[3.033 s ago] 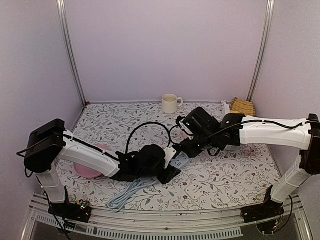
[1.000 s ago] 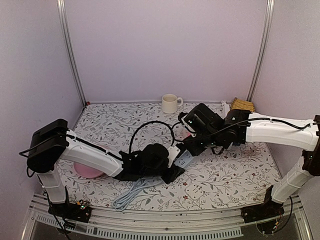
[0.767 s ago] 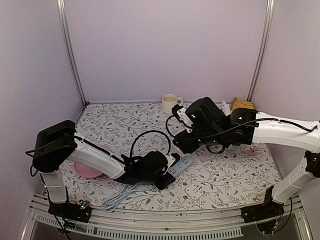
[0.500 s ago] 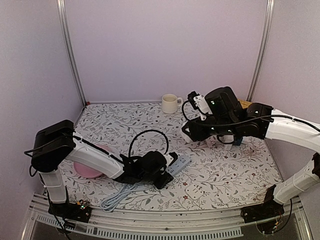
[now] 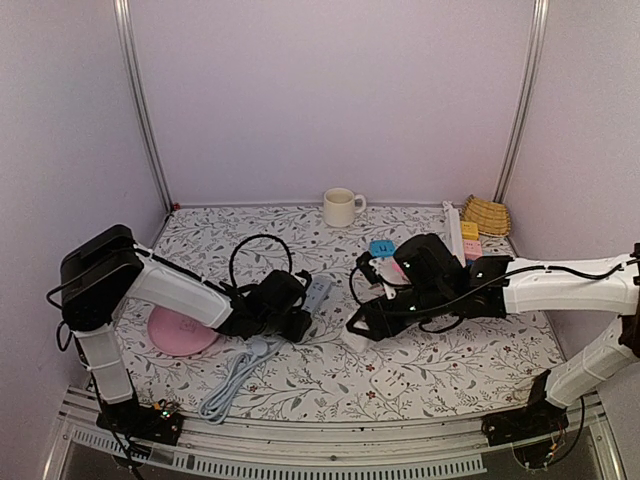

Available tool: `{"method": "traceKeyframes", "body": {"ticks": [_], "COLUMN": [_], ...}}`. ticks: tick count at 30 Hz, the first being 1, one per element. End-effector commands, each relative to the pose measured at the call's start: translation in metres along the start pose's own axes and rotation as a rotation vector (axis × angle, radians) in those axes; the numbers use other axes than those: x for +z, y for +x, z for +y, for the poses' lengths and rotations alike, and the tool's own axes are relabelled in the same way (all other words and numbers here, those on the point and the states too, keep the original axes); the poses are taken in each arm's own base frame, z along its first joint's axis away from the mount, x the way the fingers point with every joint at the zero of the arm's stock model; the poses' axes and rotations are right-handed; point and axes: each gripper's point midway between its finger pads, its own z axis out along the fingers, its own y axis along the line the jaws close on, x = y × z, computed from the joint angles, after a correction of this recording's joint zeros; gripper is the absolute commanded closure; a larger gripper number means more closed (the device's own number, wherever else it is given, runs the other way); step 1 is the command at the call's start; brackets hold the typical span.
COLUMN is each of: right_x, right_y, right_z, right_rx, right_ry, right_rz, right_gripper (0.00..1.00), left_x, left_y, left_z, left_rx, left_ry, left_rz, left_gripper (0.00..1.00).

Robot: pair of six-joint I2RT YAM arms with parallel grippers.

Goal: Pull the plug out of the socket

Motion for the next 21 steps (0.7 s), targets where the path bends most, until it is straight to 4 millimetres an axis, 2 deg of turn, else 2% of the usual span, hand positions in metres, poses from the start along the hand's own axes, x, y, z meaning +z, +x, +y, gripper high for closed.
{"method": "traceKeyframes", "body": {"ticks": [1, 4, 7, 13, 17, 21], "right_x": [0.027, 0.048, 0.062, 0.069, 0.072, 0.071], "right_y": [0.01, 0.025, 0.036, 0.053, 0.068, 0.078], "right_z": [0.067, 0.082, 0.086, 0.089, 0.082, 0.065], "right_rx": [0.003, 0.026, 0.046, 0.063, 0.081, 0.113], "right_ry": [-0.255, -0.33, -0.36, -0.412, -0.405, -0.37], "right_rz": [0.022, 0.073, 0.115, 0.169, 0.209, 0.228], "right_gripper": [0.67, 0.67, 0.66, 0.6, 0.53, 0.39], "left_x": [0.003, 0.011, 0.017, 0.029, 0.035, 0.037], "left_y": [-0.006, -0.016, -0.028, -0.045, -0.048, -0.053], "left_z": [0.033, 0.052, 0.068, 0.097, 0.109, 0.116], "left_rx": [-0.075, -0.11, -0.142, -0.181, -0.187, -0.2], "left_ry": [-0.063, -0.083, -0.101, -0.121, -0.129, -0.126], "left_rz": [0.031, 0.037, 0.036, 0.043, 0.049, 0.046], "left_gripper": [1.0, 1.0, 1.0, 0.99, 0.99, 0.98]}}
